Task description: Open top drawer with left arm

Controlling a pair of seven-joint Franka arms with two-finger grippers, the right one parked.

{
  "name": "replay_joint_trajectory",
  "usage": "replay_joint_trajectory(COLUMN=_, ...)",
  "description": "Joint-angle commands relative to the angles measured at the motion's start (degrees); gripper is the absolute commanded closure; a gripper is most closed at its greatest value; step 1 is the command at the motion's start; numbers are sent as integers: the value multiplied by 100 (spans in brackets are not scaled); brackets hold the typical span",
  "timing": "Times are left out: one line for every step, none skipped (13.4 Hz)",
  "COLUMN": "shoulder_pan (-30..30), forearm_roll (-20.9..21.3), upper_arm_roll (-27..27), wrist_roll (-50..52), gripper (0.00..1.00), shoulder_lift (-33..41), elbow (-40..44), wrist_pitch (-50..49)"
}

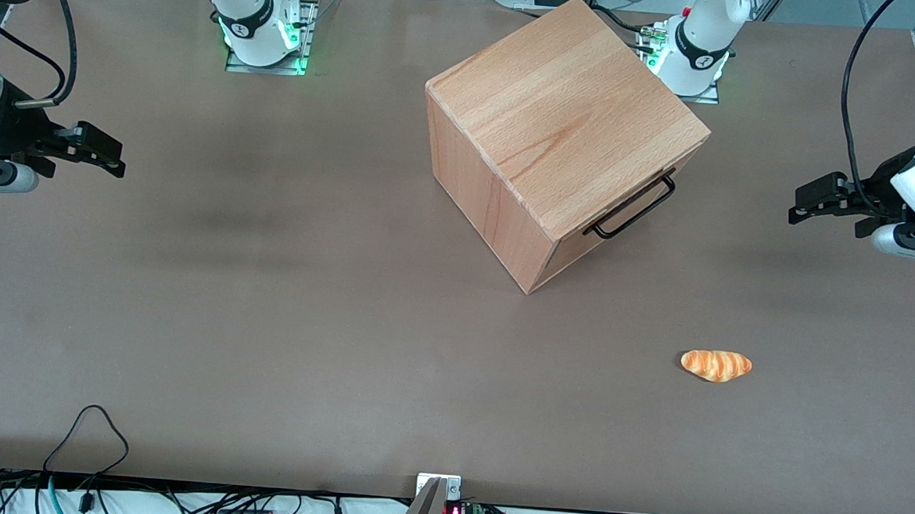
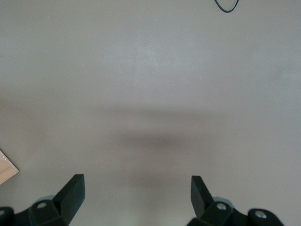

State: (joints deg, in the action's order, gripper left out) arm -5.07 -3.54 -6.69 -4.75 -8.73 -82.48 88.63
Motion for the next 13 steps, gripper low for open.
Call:
replay_joint_trajectory(shoulder_pan=-46, forearm_roll=-112, upper_arm_roll=1, wrist_roll=-131, gripper=0, shoulder_lift=-6, elbow=110, wrist_pitch=82)
replay_joint_trajectory(shoulder_pan=-38, forearm_roll=-103, upper_arm_roll=1, wrist_roll=-122, gripper=0, shoulder_lift=-32, elbow=179, wrist_pitch=84)
replay_joint_trajectory(shoulder_pan=-47, forearm_roll=-103, upper_arm_roll=1, wrist_roll=-122, gripper=0, shoulder_lift=-32, elbow=179, wrist_pitch=84)
replay_joint_trajectory(shoulder_pan=-47, forearm_roll=-103, upper_arm_roll=1, wrist_roll=-122, gripper=0, shoulder_lift=-32, elbow=171, wrist_pitch=84)
replay_joint_trajectory(shoulder_pan=-47, forearm_roll=-94, upper_arm_roll=1, wrist_roll=-122, gripper=0, shoulder_lift=-32, elbow=179, wrist_pitch=84)
replay_joint_trajectory(shoulder_pan=-38, forearm_roll=-94, upper_arm_roll=1, wrist_roll=-122, gripper=0, shoulder_lift=-32, elbow=179, wrist_pitch=84)
replay_joint_trajectory(shoulder_pan=-47, forearm_roll=-94, upper_arm_roll=1, wrist_roll=-122, gripper=0, shoulder_lift=-41, elbow=179, wrist_pitch=84)
replay_joint_trajectory(shoulder_pan=-38, forearm_roll=-94, upper_arm_roll=1, wrist_roll=-122, gripper=0, shoulder_lift=-41, elbow=179, wrist_pitch=84)
replay_joint_trajectory(shoulder_pan=-47, forearm_roll=-86, upper_arm_roll=1, wrist_roll=-122, gripper=0, shoulder_lift=-41, elbow=179, wrist_pitch=93)
replay_joint_trajectory(shoulder_pan=-38, forearm_roll=-51, upper_arm_roll=10, wrist_roll=-122, gripper=0, shoulder_lift=-41, elbow=179, wrist_pitch=93)
replay_joint_trajectory(shoulder_pan=-38, forearm_roll=-24, upper_arm_roll=10, wrist_roll=-114, gripper=0, shoulder_lift=-41, elbow=179, wrist_pitch=111)
replay_joint_trajectory(shoulder_pan=-38, forearm_roll=-24, upper_arm_roll=10, wrist_roll=-114, gripper=0, shoulder_lift=-41, elbow=171, wrist_pitch=111)
replay_joint_trajectory(shoulder_pan=-47, forearm_roll=-24, upper_arm_roll=10, wrist_roll=-114, gripper=0, shoulder_lift=-50, elbow=179, wrist_pitch=111)
